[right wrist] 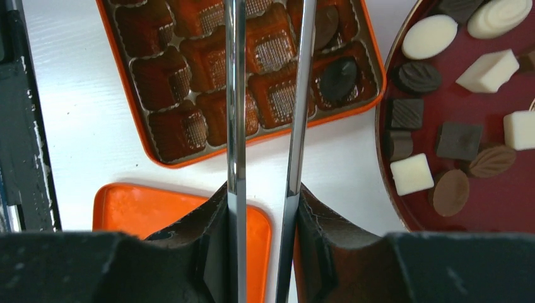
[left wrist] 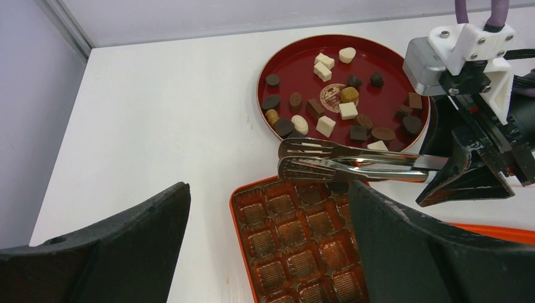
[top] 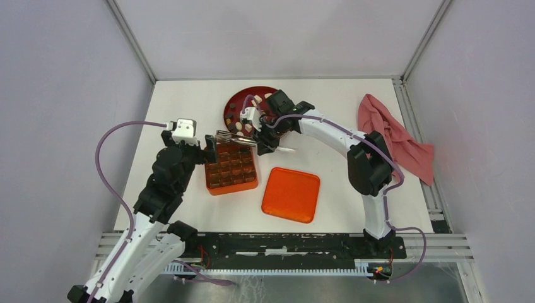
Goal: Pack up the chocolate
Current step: Place the fake chocolate in the packing box.
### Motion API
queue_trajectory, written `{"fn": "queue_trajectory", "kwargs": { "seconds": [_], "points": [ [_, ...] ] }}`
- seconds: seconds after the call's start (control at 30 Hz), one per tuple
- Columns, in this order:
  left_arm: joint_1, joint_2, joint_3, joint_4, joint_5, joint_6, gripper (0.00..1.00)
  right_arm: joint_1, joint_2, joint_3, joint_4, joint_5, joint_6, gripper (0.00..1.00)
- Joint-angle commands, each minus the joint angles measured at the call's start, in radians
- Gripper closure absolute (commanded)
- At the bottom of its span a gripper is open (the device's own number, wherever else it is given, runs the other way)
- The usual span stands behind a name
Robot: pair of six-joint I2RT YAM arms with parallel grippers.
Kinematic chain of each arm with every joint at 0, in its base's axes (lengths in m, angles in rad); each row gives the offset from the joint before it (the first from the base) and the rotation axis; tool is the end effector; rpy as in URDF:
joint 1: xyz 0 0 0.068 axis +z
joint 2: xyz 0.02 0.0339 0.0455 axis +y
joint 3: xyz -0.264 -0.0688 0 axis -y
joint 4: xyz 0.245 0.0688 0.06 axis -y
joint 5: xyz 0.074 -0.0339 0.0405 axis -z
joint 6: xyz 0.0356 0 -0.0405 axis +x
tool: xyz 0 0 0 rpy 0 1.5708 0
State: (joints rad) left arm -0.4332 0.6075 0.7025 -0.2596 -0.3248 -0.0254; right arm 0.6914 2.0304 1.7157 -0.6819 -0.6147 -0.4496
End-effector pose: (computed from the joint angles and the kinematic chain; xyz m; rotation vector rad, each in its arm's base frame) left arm 0.1388 -0.0517 0.3295 0.1137 1.7233 -0.0566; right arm 0.3294 0.2993 0.2448 -1.5542 1.9863 0.8806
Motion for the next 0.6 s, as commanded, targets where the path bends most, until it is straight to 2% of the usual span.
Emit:
{"fn": "queue_trajectory", "kwargs": {
  "seconds": [0.0,0.33,0.57],
  "points": [
    [0.008,-0.005,0.018,0.029,-0.024,-0.031,0.0,0.037,0.033,0.08,0.021,0.06,0.0,1.0],
    [0.008,-0.002,0.02,0.025,-0.027,-0.028,0.0,0.08,0.112,0.144,0.005,0.165,-0.009,0.99],
    [0.007,0.0,0.02,0.024,-0.026,-0.026,0.0,0.08,0.13,0.142,-0.003,0.177,-0.018,0.95]
  ]
}}
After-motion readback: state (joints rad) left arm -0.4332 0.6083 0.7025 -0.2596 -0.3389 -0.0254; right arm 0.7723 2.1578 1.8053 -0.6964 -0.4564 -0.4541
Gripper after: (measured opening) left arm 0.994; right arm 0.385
